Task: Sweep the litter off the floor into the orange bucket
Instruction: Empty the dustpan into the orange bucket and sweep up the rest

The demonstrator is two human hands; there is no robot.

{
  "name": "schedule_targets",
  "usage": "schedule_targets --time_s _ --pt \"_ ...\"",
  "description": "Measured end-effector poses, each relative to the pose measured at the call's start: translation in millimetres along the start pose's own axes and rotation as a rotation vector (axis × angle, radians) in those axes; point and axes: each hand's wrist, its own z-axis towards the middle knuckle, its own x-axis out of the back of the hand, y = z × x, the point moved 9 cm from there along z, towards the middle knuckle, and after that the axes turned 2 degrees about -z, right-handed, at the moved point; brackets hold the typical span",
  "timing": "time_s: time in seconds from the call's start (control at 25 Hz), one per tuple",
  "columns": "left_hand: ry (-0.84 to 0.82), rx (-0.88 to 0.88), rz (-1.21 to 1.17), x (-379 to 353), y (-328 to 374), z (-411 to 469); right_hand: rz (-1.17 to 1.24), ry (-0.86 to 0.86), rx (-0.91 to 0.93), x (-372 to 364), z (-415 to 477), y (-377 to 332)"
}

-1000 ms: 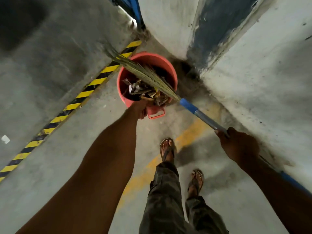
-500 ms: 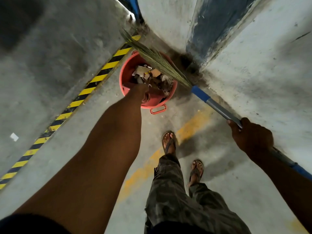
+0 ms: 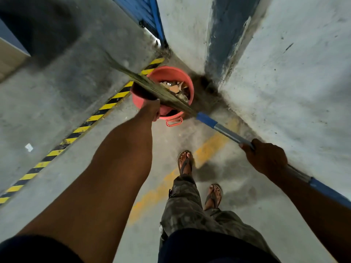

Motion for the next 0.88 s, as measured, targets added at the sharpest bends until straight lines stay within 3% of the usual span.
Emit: schedule_targets --time_s 0.08,0.16,0.44,0.6,0.88 --pt "0.015 -0.030 -0.080 9.0 -8.2 -1.7 -0.015 0.112 0.031 14.7 -9.4 -4.3" --pt "0.002 -0.054 -0.138 17.5 -17.6 -13.4 0.005 0.115 -0.038 23.1 -9.8 -6.0" --pt "0.050 -0.132 -0.040 69.7 -67.5 -69.0 0.260 -0.141 -0.306 24.6 -59.7 -7.6" --pt "0.191 -0.310 -0.044 109.3 -110.6 -71.6 0.722 -0.334 -0.495 1.5 -138.4 -28.4" --pt "0.017 -0.453 -0.035 139.1 -201.0 -119.8 0.924 -0.292 -0.641 -34.6 -303.5 -85.4"
